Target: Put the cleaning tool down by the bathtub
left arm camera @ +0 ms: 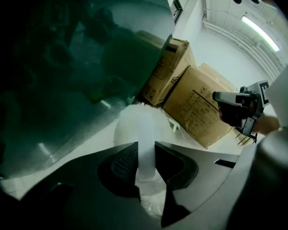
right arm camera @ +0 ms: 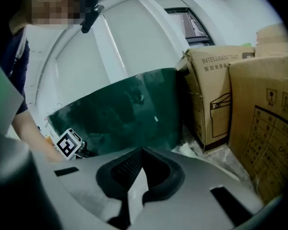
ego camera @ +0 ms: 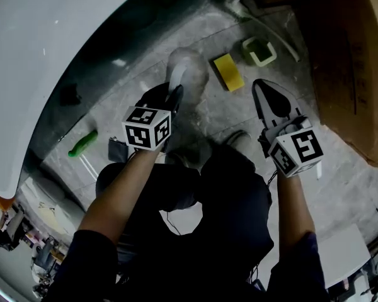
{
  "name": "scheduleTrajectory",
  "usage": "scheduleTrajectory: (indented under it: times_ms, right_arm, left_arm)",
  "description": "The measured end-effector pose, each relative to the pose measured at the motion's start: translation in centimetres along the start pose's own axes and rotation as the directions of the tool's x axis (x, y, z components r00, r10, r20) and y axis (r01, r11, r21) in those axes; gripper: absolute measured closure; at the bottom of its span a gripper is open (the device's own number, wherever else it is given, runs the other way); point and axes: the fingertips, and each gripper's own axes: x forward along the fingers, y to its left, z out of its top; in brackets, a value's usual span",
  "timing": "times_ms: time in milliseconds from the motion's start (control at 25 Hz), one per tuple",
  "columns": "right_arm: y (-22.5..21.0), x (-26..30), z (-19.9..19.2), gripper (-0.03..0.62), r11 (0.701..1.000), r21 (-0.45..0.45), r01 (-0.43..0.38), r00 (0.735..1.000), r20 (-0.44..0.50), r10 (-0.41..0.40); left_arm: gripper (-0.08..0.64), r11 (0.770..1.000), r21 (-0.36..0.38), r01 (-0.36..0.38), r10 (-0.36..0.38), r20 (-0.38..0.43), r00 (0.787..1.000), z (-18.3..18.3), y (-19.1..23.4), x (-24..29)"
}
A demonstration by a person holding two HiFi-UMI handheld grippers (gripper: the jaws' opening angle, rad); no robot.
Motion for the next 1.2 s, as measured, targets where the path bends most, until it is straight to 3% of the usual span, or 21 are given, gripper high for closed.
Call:
scheduleTrajectory:
  times_ms: [480,1200]
  right_arm:
    - [-3.4,4.0,-4.3,0.591,1.0,-0.003,-0.023,0.999,0.033,0.023]
    - [-4.9,5.3,-7.4,0.591,1.0,-0.005,-0.03,0.999,0.018,0.031]
  left_arm:
    - [0.46,0.995,-0.053,-0.079,0.075,-0.072,0.995,-5.1,2.5,8.2]
    - [0.459,0.988,-0.088,-0.127,0.107,-0.199,0.974,-10.7,4.6,14.1]
